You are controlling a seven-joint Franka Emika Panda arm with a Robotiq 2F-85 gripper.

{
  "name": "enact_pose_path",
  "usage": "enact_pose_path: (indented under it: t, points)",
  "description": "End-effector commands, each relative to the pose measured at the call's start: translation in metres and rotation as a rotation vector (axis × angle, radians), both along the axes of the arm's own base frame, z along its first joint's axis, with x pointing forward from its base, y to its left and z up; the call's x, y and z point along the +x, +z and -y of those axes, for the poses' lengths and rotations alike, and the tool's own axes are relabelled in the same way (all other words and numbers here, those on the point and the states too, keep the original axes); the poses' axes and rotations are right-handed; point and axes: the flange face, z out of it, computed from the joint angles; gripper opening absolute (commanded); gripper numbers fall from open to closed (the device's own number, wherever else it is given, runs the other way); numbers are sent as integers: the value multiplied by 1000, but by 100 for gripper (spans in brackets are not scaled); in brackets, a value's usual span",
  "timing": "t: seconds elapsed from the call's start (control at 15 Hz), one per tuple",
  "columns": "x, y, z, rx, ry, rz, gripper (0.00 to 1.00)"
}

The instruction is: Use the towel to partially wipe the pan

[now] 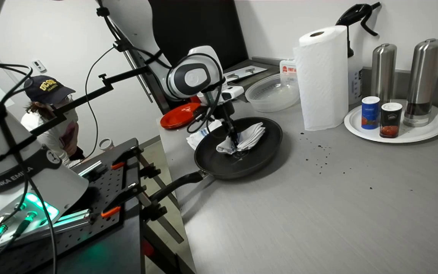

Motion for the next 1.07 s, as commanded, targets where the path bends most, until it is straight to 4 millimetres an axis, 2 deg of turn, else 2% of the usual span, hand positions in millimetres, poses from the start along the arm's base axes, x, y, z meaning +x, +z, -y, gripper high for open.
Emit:
enact_pose_path:
  t: [0.0,0.13,0.53,1.0]
  points:
    - [-6,-11,-16,57,-35,-32,6]
    - [-6,-9,-18,90,-44,-46,6]
    - [-2,8,-24,372,-116,-176,6]
    - [3,17,1,584,-217,-260,6]
